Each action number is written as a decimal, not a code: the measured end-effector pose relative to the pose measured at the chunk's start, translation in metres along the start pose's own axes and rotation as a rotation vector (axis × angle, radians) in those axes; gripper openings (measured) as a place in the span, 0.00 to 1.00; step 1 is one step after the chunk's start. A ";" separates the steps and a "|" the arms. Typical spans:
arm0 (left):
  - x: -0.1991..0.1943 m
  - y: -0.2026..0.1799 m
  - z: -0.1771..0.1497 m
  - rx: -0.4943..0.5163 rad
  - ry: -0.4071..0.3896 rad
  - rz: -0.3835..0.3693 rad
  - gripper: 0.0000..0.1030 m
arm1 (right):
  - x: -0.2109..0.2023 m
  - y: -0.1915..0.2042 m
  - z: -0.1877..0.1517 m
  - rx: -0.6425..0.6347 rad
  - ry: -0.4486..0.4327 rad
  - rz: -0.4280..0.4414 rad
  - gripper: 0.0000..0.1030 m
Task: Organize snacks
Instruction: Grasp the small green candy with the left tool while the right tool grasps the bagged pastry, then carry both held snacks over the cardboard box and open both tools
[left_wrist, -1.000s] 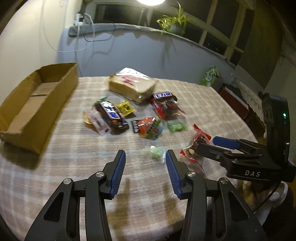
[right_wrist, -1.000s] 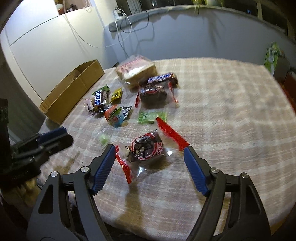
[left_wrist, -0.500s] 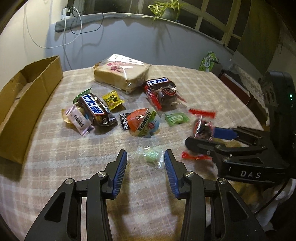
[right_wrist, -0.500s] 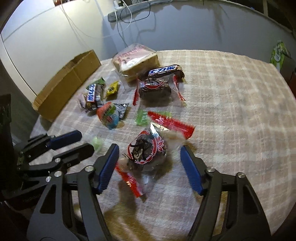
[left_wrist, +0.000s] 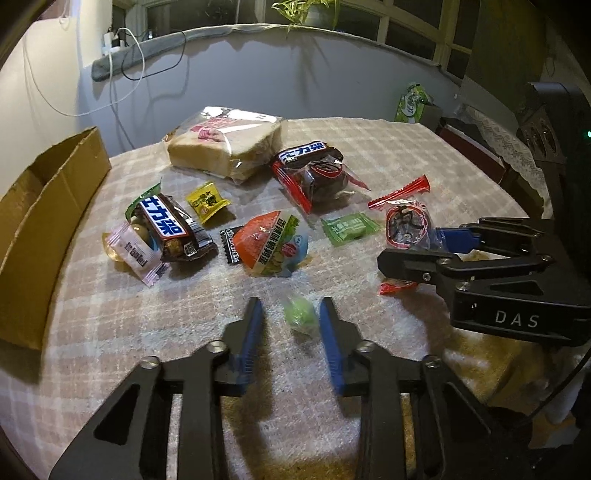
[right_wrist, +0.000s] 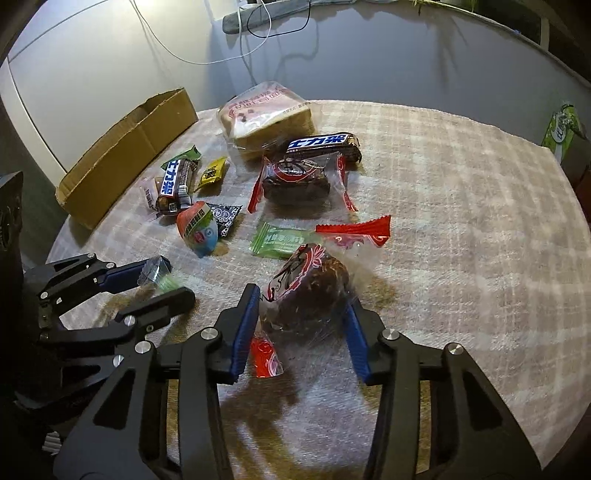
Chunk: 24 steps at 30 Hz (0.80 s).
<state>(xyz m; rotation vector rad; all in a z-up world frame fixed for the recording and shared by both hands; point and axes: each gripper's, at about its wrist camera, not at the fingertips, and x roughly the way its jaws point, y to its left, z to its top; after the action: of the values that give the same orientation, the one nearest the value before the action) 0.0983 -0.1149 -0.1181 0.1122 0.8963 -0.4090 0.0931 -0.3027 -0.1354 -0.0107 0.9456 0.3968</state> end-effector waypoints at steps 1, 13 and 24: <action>0.000 0.001 0.000 -0.001 -0.002 0.003 0.16 | 0.000 -0.001 0.000 0.004 -0.002 0.002 0.43; -0.006 0.008 -0.002 -0.067 -0.023 -0.034 0.12 | -0.006 -0.006 -0.004 0.042 -0.020 0.019 0.28; -0.015 0.014 -0.003 -0.086 -0.051 -0.041 0.12 | -0.012 -0.010 -0.006 0.072 -0.044 0.021 0.26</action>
<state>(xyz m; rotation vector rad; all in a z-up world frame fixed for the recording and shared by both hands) 0.0929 -0.0969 -0.1091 0.0045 0.8655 -0.4095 0.0856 -0.3171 -0.1306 0.0735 0.9162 0.3813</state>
